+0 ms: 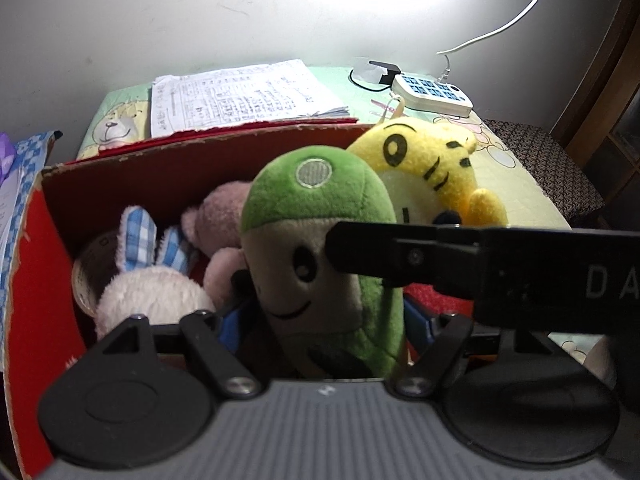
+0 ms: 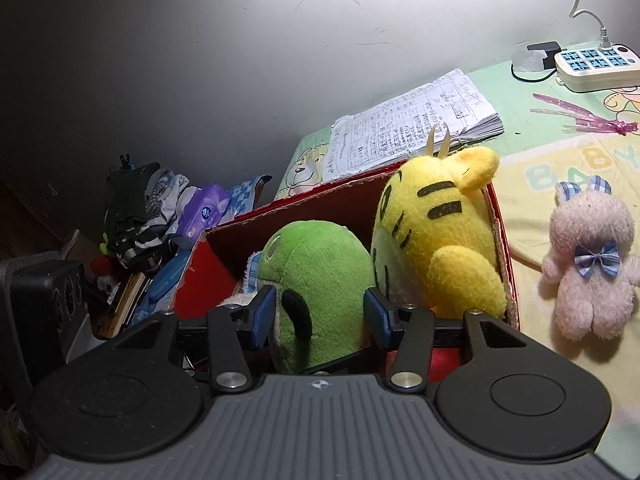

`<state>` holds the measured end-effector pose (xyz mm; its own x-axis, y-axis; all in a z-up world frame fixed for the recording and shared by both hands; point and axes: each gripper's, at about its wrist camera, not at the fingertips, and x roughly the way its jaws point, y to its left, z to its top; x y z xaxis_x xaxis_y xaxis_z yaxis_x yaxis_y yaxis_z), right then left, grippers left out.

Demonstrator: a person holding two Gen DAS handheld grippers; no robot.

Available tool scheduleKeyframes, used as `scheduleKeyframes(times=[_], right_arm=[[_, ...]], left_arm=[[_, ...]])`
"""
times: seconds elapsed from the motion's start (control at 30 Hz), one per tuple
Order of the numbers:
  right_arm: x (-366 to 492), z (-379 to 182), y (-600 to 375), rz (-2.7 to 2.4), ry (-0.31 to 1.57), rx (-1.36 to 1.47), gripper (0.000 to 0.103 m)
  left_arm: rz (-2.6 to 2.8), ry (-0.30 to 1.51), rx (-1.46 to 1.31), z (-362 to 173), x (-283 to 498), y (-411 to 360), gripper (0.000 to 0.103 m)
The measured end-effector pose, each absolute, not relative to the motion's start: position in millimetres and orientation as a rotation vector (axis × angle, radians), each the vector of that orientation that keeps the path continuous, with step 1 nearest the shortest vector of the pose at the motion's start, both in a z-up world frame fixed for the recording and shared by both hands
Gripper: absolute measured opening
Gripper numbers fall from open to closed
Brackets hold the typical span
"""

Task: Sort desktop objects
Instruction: 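Lower the green plush into the box beside the tiger and open the right gripper, then move the right gripper to the white bunny with the blue bow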

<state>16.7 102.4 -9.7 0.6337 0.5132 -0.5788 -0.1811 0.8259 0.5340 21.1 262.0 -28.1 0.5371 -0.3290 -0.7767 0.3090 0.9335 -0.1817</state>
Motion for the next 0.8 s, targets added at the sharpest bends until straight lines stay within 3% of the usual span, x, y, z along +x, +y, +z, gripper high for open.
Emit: scheduleKeyframes(times=[0.8], right_arm=[[-18,0,36,0.479,0.683,0.665,0.054]], left_arm=[[-0.316,0.815,-0.033,28,-23,247,0.08]])
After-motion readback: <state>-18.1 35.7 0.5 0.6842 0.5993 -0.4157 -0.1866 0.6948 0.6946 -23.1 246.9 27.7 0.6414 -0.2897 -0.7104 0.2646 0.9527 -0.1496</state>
